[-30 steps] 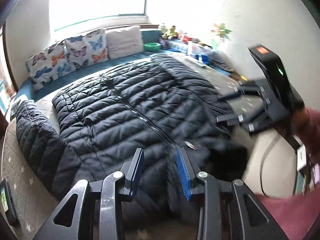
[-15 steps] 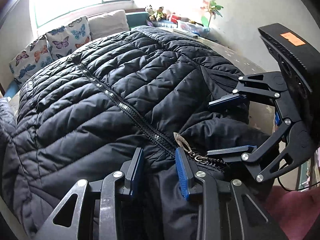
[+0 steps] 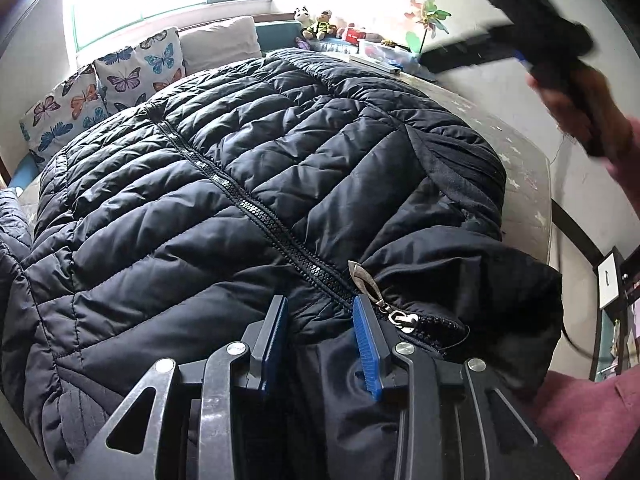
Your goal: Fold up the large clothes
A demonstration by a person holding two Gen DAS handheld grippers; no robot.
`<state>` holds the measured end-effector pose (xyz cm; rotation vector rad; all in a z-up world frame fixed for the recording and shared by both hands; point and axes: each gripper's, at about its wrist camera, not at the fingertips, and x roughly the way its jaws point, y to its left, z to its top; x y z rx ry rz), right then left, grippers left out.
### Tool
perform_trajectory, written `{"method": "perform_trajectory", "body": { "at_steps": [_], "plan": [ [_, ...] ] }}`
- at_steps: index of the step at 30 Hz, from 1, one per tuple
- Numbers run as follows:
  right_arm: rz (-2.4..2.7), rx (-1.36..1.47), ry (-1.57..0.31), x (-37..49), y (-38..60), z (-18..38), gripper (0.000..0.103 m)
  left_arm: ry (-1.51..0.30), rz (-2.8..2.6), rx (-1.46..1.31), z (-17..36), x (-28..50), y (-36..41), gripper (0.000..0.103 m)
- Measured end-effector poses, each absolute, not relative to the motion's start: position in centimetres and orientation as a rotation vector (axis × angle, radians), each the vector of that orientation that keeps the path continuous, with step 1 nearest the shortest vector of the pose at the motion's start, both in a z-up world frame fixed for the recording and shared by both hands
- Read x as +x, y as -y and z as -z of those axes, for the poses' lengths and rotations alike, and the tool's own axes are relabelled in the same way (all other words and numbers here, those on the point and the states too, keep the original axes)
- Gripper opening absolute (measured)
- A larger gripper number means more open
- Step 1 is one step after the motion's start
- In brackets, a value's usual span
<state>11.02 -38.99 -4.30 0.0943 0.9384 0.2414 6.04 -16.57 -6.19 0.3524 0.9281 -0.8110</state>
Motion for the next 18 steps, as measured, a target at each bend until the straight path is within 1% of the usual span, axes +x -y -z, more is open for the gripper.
{"method": "perform_trajectory", "body": {
  "at_steps": [5, 9, 13, 18],
  "plan": [
    [-0.1, 0.25, -0.927, 17.1, 47.4, 4.8, 0.075, -0.934, 0.809, 0.346, 6.2, 6.3, 16.6, 0.037],
    [-0.028, 0.405, -0.949, 22.2, 52.8, 7.2, 0.075, -0.94, 0.816, 0.346, 6.2, 6.4, 16.6, 0.038],
    [0.007, 0.508, -0.972, 26.1, 56.3, 10.0, 0.075, -0.95, 0.824, 0.351, 6.2, 6.5, 16.7, 0.038],
    [0.014, 0.632, -0.959, 29.2, 58.9, 12.0, 0.075, -0.966, 0.838, 0.353, 6.1, 6.9, 16.7, 0.038]
  ]
}}
